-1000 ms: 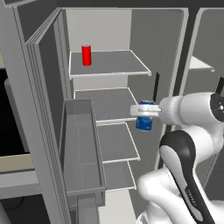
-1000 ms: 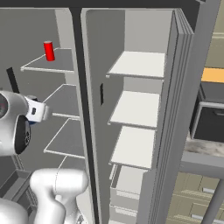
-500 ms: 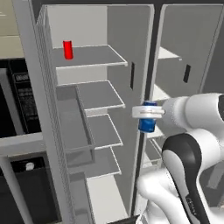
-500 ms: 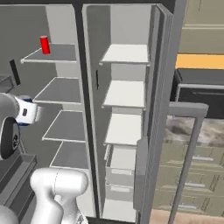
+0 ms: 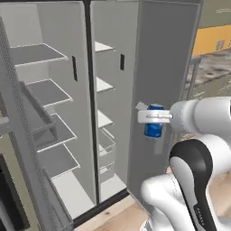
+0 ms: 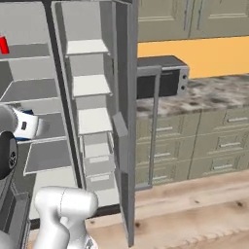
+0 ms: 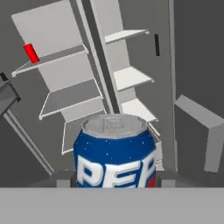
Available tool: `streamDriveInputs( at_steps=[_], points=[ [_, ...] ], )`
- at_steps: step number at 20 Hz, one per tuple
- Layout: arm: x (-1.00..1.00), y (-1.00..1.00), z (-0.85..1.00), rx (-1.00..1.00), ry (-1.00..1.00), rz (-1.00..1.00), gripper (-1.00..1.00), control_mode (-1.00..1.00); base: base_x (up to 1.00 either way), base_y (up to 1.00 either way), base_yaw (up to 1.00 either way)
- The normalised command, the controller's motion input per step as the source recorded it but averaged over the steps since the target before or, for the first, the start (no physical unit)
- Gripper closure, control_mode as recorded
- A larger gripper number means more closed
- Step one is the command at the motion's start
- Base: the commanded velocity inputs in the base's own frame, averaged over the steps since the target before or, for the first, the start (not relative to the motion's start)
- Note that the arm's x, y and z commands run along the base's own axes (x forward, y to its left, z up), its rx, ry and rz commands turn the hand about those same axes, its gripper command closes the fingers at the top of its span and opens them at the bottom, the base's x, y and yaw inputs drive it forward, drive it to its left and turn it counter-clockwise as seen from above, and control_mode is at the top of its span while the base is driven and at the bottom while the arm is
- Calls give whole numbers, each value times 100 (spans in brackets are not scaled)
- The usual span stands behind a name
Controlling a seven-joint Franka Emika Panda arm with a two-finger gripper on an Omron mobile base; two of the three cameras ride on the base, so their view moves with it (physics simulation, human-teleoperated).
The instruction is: Open the fridge, grab two sodas, and place both sodas inside the bowl with ice on the dining counter.
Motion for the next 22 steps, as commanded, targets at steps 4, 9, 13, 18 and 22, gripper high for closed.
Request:
streamDriveInputs(
  at_steps=[4,9,13,18,22],
  points=[
    [0,0,0,0,0,0,100,100,-55,7,-64],
    [0,0,0,0,0,0,100,100,-48,0,-64],
    [0,0,0,0,0,0,100,100,-40,0,-61],
    [0,0,0,0,0,0,100,100,-26,-15,-56],
    [0,0,0,0,0,0,100,100,-8,-30,-54]
  ],
)
